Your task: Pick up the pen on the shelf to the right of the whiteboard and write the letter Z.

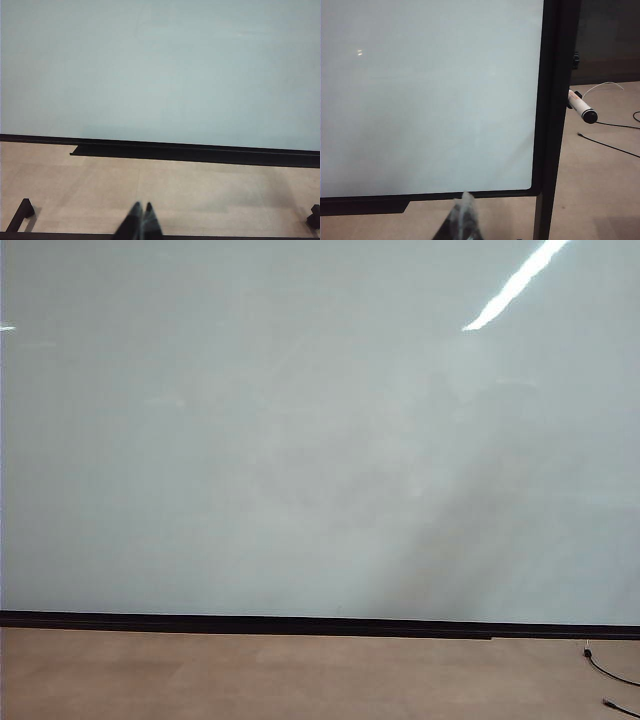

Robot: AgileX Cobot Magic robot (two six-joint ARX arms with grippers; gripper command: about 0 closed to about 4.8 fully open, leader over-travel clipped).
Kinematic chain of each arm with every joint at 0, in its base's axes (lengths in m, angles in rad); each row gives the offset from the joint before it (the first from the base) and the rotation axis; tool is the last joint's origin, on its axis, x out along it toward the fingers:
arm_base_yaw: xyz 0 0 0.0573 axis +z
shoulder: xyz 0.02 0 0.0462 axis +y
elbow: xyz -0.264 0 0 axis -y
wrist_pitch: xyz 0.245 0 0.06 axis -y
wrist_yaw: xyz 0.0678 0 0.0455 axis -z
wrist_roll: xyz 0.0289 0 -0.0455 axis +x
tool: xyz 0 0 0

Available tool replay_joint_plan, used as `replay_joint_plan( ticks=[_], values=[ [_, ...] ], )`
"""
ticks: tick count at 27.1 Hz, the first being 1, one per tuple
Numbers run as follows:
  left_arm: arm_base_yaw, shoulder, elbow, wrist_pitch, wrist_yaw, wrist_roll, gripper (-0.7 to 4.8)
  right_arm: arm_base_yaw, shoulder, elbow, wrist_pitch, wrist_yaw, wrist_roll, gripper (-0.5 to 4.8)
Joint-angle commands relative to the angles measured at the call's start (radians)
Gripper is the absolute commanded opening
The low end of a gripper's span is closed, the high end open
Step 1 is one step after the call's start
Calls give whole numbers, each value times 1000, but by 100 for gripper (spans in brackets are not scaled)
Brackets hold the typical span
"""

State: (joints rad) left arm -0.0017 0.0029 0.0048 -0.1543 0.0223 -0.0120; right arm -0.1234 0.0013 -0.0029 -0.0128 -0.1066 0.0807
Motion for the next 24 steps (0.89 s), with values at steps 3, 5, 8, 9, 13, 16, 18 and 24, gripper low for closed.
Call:
replay_joint_plan(
  ticks=[3, 5, 8, 9, 13, 16, 18, 24],
  values=[
    [0, 0, 2, 5, 0, 4, -4, -1, 0, 5, 16, -3, 1, -1],
    [0, 0, 2, 5, 0, 4, -5, -1, 0, 5, 16, -2, 1, -1],
    [0, 0, 2, 5, 0, 4, -4, -1, 0, 5, 21, 3, 0, -1],
    [0, 0, 2, 5, 0, 4, -4, -1, 0, 5, 21, 3, 0, -1],
    [0, 0, 2, 5, 0, 4, -4, -1, 0, 5, -6, 4, -5, -1],
    [0, 0, 2, 5, 0, 4, -5, -1, 0, 5, -80, 175, -11, -1],
    [0, 0, 2, 5, 0, 4, -4, -1, 0, 5, -106, 278, -10, -1],
    [0, 0, 2, 5, 0, 4, -4, -1, 0, 5, -116, 365, -10, 0]
  ],
)
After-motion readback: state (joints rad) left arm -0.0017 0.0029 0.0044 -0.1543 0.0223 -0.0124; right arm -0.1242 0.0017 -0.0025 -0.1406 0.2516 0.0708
